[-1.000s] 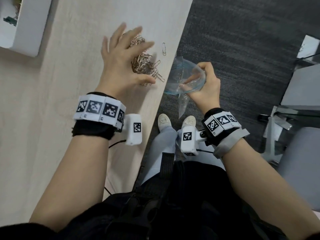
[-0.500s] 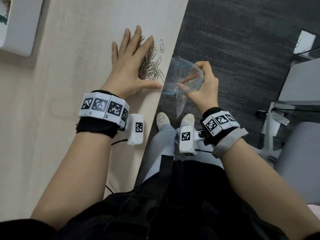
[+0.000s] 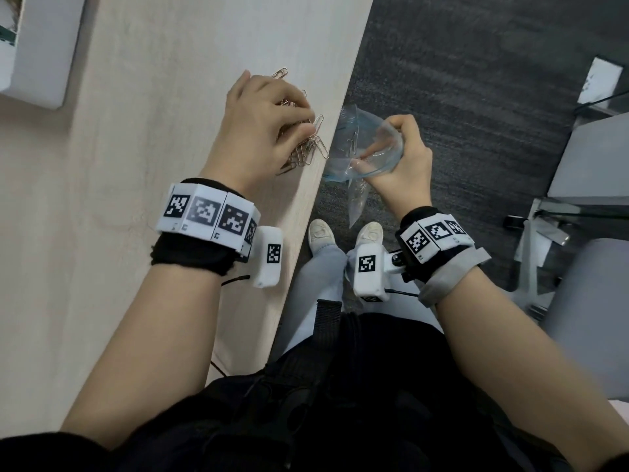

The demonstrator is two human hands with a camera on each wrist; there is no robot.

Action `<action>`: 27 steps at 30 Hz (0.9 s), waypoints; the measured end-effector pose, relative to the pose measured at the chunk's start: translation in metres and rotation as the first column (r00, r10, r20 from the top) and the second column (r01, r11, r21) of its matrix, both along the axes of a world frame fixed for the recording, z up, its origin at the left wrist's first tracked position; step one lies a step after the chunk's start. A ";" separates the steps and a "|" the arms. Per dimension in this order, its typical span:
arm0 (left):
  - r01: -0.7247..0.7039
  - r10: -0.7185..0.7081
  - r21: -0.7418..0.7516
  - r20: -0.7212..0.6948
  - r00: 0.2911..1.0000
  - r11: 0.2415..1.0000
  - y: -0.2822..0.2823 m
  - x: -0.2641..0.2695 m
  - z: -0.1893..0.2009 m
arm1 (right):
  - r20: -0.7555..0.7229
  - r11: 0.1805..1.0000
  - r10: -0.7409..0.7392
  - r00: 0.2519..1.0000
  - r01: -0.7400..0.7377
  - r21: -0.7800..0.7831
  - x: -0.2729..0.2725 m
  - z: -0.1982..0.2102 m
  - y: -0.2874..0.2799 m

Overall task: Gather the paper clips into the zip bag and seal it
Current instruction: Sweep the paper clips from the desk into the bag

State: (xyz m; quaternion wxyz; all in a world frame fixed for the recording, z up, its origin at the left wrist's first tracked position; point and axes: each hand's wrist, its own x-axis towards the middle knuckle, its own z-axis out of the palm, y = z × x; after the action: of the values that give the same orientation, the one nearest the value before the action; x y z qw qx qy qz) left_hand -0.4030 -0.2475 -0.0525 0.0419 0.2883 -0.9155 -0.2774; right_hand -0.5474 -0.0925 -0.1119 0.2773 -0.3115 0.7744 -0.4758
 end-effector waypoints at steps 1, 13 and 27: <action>0.016 -0.016 0.004 0.019 1.000 1.000 -0.001 0.003 0.003 | 0.004 1.000 -0.002 1.000 0.002 -0.002 0.000 0.000 0.000; -0.029 0.002 0.102 0.251 0.968 0.994 -0.004 0.015 0.013 | -0.005 1.000 0.003 1.000 -0.003 -0.013 0.001 0.000 0.002; -0.045 0.040 0.100 0.057 0.998 0.994 0.005 -0.002 -0.001 | -0.034 1.000 0.021 0.999 -0.021 -0.001 0.001 0.000 0.003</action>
State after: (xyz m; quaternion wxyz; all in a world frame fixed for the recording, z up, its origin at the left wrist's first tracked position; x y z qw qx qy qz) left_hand -0.4050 -0.2428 -0.0534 0.0081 0.3169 -0.8948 -0.3143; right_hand -0.5463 -0.0892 -0.1119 0.2690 -0.3278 0.7754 -0.4679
